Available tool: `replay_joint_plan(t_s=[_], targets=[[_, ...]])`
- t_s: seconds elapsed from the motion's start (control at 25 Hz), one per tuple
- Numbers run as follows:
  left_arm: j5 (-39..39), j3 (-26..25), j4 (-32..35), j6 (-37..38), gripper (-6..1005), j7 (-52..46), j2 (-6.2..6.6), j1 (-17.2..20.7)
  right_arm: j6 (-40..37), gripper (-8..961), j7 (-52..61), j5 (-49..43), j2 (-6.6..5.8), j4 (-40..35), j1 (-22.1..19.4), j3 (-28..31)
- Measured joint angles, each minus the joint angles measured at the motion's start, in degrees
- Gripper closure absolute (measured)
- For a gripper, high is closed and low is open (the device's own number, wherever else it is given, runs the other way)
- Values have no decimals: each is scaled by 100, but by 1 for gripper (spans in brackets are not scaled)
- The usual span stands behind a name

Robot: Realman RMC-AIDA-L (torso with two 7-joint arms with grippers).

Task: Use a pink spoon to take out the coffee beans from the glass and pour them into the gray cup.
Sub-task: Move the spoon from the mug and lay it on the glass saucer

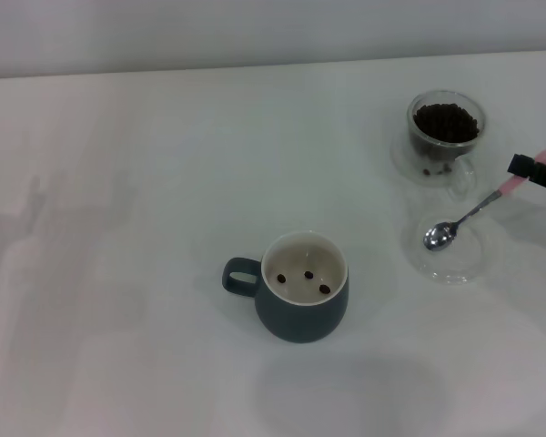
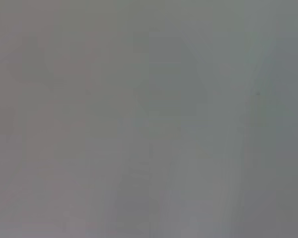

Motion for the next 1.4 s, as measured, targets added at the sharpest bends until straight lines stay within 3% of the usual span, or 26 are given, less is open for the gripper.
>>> replay_joint_plan(t_s=[0.36, 0.6, 1.4], targets=[[0, -8, -2, 2, 136, 0, 0, 8, -153, 784, 67, -455, -71, 47, 255, -7], [0, -35, -2, 0, 136, 0, 0, 7, -184, 783, 495, -894, -234, 260, 492, -1], [-1, -30, -2, -37, 136, 0, -9, 12, -379, 782, 606, -1248, -294, 304, 641, -13]])
